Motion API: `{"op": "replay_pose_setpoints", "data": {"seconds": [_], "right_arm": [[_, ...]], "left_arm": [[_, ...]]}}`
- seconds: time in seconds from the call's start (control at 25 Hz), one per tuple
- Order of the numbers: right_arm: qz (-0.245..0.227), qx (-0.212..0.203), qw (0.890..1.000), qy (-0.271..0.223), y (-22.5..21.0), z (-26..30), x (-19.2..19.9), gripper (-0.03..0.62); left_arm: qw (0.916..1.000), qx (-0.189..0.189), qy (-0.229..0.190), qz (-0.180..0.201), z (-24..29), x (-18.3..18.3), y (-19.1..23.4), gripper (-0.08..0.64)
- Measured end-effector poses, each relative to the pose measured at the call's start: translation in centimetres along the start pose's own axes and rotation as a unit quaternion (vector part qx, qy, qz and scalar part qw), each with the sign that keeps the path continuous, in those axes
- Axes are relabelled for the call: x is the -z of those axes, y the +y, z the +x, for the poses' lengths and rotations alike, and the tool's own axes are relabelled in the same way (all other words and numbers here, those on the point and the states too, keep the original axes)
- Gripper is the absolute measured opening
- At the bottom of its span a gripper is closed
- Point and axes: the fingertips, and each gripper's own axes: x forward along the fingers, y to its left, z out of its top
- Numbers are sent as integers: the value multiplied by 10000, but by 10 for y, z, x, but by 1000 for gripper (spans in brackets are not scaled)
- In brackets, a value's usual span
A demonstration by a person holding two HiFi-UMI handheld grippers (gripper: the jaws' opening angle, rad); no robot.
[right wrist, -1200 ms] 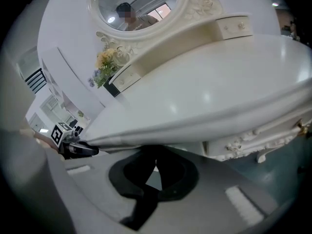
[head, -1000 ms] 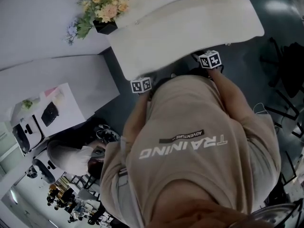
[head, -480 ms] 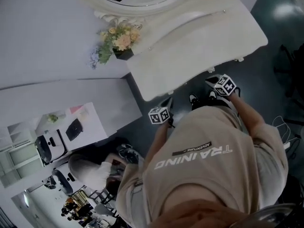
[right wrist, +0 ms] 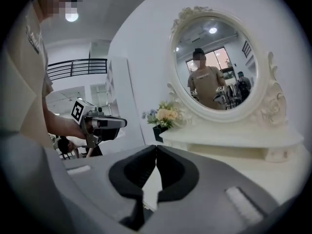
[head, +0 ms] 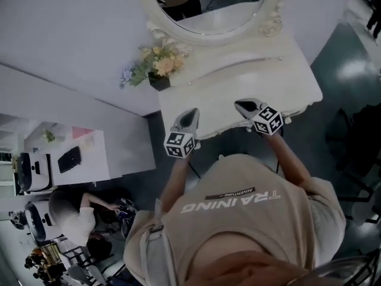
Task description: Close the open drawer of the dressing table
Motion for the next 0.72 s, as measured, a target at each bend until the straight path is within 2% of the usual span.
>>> {"op": "replay_pose_setpoints", "data": {"seconds": [0.12,0.24,0.44,0.52,0.6,0.72], "right_arm": [[-338,-147,9993,1,12,5,-40,5],[-647,-115,9977,-152,25,8,-80,5],[-1240,134,9904,-591,14,-17,-151,5],[-1513,399,9836,-900,5,-28,-180,5],[-1768,735,9714,-1408,-2,-46,-215,5],[-1901,984,9570,-1956,-6,-69,-254,5]], "left_arm": [[9984,-254,-382,328,-6,-44,10,0],[9944,-468,-708,637,-15,-91,21,0],[9849,-461,-1332,1003,-9,-166,15,0],[9809,-384,-1478,1204,-5,-188,12,0],[9762,-349,-1653,1358,-5,-209,7,0],[9692,-376,-1882,1541,-9,-234,0,0]]}}
